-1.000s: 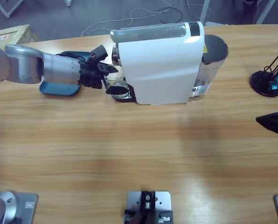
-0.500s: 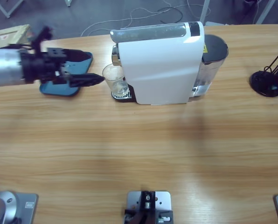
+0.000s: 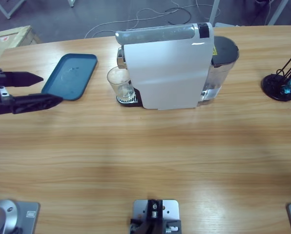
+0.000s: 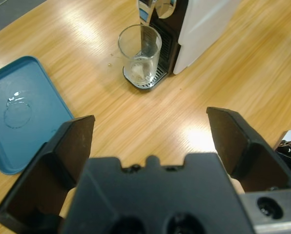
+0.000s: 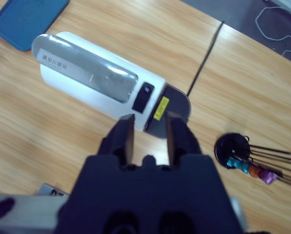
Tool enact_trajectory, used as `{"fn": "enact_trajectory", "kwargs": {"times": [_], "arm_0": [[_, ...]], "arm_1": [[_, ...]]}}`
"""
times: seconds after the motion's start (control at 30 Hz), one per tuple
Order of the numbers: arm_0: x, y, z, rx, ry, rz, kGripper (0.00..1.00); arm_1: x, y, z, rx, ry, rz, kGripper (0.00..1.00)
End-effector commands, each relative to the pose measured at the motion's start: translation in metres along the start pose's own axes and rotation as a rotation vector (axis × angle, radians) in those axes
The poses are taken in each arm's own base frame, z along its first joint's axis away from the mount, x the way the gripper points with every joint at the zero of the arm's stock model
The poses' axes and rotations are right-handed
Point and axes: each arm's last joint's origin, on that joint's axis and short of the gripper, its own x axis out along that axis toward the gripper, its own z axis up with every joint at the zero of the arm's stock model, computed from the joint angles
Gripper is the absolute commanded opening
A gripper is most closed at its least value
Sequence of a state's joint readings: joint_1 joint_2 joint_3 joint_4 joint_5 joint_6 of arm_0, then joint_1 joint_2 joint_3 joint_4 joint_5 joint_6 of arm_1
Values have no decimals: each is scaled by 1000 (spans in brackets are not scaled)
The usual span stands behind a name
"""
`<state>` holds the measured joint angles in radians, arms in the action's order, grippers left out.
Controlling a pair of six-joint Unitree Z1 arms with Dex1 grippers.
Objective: Pour coffee
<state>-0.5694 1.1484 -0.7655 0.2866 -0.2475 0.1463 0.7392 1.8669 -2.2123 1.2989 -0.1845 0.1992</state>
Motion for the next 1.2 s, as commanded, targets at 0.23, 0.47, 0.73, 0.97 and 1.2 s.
{"fn": "enact_trajectory", "kwargs": {"times": [0.23,0.47,0.73,0.97,1.2], "arm_0": [[-5,-7,-8,-5,0,-23,987],[0,-6,-11,-5,4,-13,987],[4,-5,-14,-6,6,-11,987],[4,-5,-16,-5,3,-11,991],[4,-5,-16,-5,1,-11,991]], "arm_1": [[110,-1,19,-43,204,-38,0],[116,-1,14,-50,243,-41,0],[127,3,14,-51,262,-21,0],[134,3,14,-51,272,-34,0],[135,4,14,-51,275,-32,0]]}}
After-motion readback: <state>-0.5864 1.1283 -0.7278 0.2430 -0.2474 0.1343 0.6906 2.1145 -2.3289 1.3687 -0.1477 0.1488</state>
